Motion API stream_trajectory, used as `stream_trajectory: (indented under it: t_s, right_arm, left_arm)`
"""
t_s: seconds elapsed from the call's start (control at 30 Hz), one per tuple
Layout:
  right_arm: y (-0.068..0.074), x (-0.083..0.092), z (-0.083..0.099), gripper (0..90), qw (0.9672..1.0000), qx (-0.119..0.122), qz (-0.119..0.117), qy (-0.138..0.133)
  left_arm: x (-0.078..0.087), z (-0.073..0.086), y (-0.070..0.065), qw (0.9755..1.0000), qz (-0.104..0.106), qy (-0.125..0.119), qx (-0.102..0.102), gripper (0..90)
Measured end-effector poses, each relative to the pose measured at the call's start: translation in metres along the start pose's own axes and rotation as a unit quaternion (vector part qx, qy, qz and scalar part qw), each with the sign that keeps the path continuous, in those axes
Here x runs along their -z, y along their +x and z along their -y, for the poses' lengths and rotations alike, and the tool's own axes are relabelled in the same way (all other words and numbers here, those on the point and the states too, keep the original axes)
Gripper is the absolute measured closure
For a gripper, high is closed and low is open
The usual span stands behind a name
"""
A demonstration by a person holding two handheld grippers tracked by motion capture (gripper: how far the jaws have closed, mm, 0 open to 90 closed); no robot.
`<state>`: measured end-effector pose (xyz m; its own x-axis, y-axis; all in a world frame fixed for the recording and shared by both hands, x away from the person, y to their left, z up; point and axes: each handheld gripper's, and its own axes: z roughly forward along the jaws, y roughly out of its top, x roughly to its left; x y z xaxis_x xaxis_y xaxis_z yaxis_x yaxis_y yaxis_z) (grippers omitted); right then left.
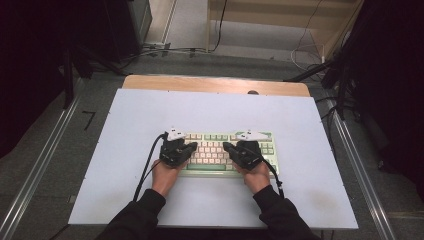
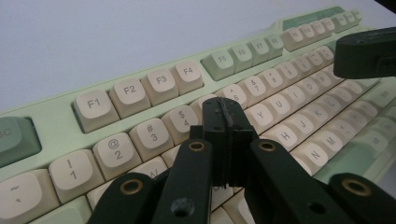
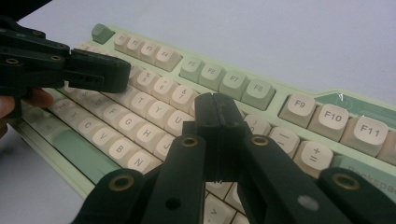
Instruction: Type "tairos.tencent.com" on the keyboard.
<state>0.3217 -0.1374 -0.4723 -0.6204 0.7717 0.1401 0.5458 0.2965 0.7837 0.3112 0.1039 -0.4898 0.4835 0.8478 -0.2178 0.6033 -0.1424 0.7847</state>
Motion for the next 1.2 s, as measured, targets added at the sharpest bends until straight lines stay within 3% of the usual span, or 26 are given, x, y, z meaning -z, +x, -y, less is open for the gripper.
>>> stream_trajectory:
  t_s: [0.23, 1.2]
  right_arm:
    - [0.0, 0.0, 0.0, 87.2, 1.0, 0.001, 0.0, 0.0]
    - [-0.002, -0.005, 0.002, 87.2, 0.9999, -0.002, 0.008, 0.007]
  left_arm:
    - [0.005, -0.001, -0.001, 0.9999, 0.006, -0.012, 0.005, 90.0]
    - [0.019, 0.001, 0.003, 0.9996, 0.015, -0.02, 0.012, 90.0]
